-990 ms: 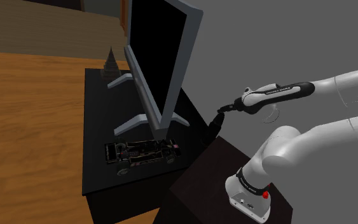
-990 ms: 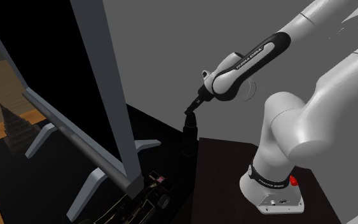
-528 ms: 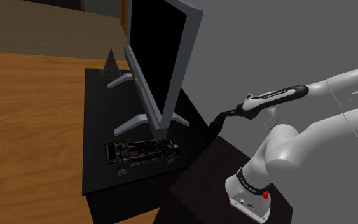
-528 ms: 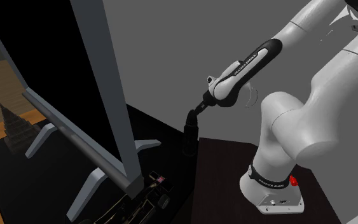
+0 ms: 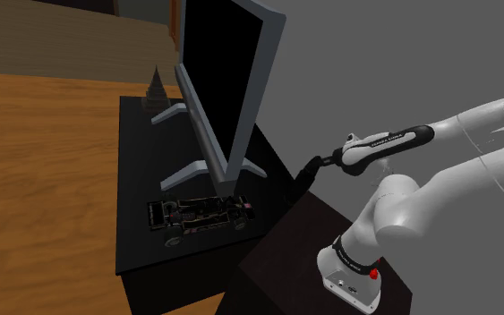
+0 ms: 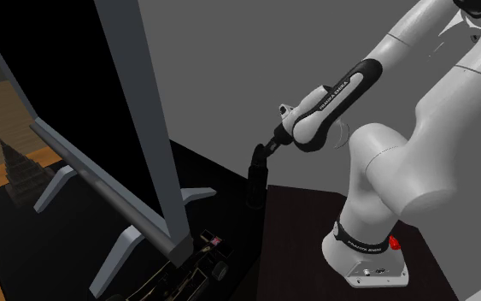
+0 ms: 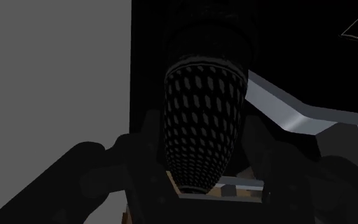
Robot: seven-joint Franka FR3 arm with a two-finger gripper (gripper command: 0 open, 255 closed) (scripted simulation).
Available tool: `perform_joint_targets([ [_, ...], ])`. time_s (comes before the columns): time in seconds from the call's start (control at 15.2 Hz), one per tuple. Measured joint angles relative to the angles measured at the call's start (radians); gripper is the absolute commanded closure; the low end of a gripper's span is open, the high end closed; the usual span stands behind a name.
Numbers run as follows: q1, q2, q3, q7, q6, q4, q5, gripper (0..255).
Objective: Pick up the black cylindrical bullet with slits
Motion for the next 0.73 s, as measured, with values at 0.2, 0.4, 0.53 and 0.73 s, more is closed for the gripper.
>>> perform_joint_targets([
  [0.2,-0.022,-0.005,0.046,0.039,-0.031,0.003,0.058,255],
  [0.4,-0.05,-0.029,0.131,0.086,-0.122,0.03,0.067,255],
  [0.53,-0.103,-0.071,0.222,0.116,-0.17,0.031,0.059,255],
  [0.73,-0.191,-0.124,0.322,0.147,-0.241,0.033,0.043,255],
])
